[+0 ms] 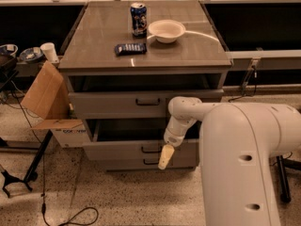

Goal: Open middle drawer

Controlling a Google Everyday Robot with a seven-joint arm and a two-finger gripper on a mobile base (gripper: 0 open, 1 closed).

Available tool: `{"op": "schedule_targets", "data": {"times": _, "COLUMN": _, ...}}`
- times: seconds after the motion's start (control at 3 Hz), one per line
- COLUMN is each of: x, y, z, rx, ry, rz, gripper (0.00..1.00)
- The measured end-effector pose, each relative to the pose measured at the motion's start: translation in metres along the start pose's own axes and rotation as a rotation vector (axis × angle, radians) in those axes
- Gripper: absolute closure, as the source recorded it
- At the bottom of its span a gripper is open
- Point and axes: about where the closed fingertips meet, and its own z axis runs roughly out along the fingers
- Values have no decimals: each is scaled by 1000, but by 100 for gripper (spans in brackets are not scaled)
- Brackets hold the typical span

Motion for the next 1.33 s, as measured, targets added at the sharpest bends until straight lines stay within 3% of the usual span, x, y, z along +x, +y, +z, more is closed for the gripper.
{"op": "schedule_targets", "data": {"times": 0.67, "x": 23, "y": 37, "z": -11, "rx": -78, "ry": 52, "rz": -85, "gripper": 0}}
{"op": "schedule_targets", "data": {"times": 1.0, "x": 26, "y": 55, "z": -9, "rx": -156, "ry": 104, "rz": -171, "gripper": 0}}
{"op": "schedule_targets", "data": {"times": 1.33, "x": 32, "y": 69, "z": -5, "rx": -220, "ry": 137, "rz": -218, "gripper": 0}}
